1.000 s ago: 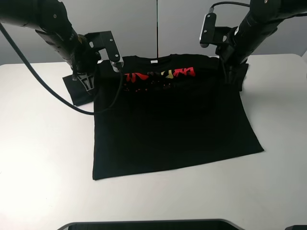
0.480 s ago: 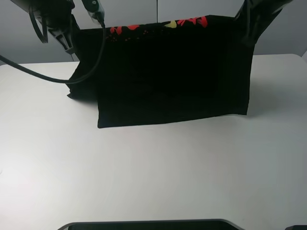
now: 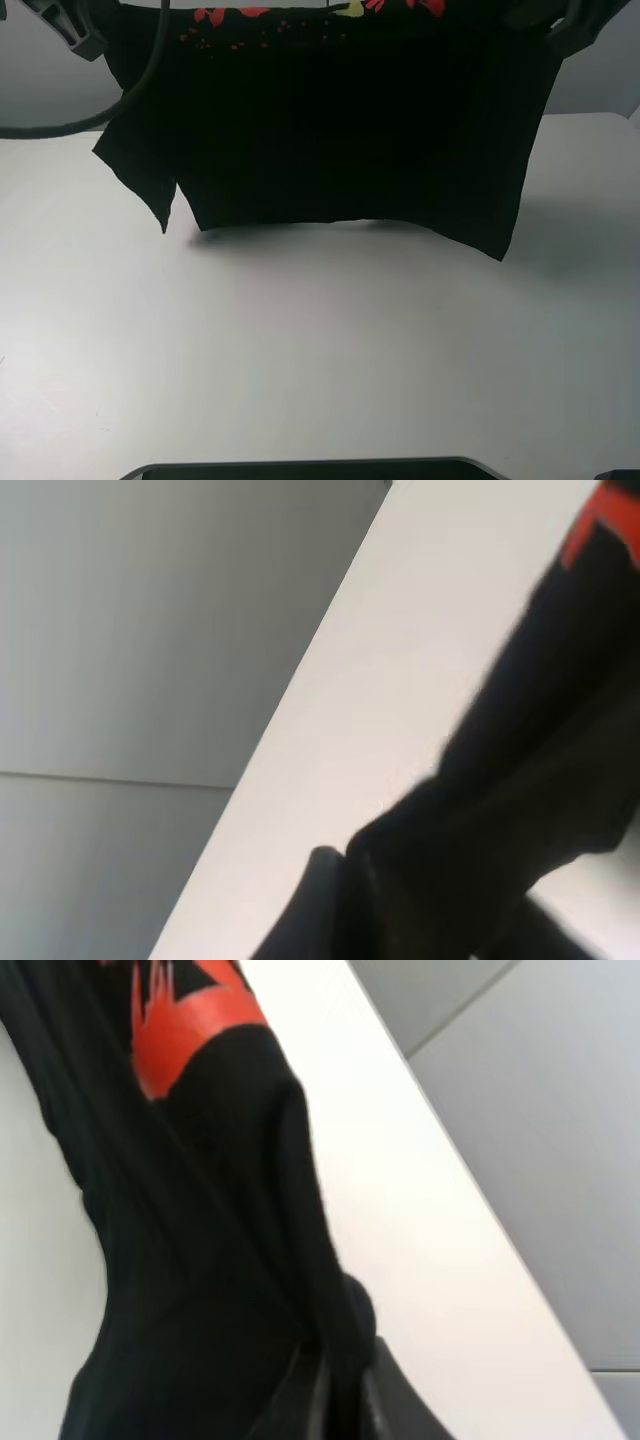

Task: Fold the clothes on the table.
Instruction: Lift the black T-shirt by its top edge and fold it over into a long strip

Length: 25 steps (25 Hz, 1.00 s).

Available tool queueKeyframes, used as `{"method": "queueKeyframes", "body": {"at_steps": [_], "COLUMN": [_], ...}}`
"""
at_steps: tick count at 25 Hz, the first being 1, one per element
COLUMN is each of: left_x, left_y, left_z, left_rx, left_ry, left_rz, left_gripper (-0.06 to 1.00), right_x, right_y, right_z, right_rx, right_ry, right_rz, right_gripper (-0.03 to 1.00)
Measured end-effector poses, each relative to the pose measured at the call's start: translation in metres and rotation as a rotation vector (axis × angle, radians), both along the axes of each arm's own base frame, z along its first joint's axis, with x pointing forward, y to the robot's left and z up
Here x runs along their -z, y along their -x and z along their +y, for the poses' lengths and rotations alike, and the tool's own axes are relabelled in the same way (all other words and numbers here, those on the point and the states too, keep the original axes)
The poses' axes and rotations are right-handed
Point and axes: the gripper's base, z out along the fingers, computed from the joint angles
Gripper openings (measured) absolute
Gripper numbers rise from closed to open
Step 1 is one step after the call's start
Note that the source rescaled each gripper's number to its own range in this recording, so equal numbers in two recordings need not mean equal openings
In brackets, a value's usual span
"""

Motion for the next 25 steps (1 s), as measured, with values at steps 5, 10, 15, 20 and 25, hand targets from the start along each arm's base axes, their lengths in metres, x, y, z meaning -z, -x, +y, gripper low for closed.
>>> {"method": "queueKeyframes", "body": {"at_steps": [5, 10, 15, 20, 25], "left_x": [-0.014, -0.014, -0.008, 0.0, 0.005], "left_y": [0.017, 0.012, 0.0, -0.01, -0.018], "left_z": [-0.008, -0.01, -0.016, -0.02, -0.021], "left_rx": [0.049, 0.063, 0.082, 0.065, 0.068], "left_ry": [0.015, -0.01, -0.018, -0.032, -0.071], "left_rz": [-0.037, -0.081, -0.13, -0.149, -0.174], "left_gripper": [0.0, 0.0, 0.0, 0.0, 0.0], "right_x": [-0.001, -0.004, 0.008, 0.019, 0.017], "right_y": [0.001, -0.006, -0.023, -0.033, -0.039], "right_z": [0.001, 0.003, 0.006, 0.008, 0.009], "right_rx": [-0.015, -0.003, 0.007, 0.007, 0.02], "right_ry": [-0.007, -0.033, -0.029, -0.021, -0.031], "right_rz": [0.001, -0.067, -0.089, -0.077, -0.138], "right_gripper": [0.02, 0.02, 0.02, 0.02, 0.02]}}
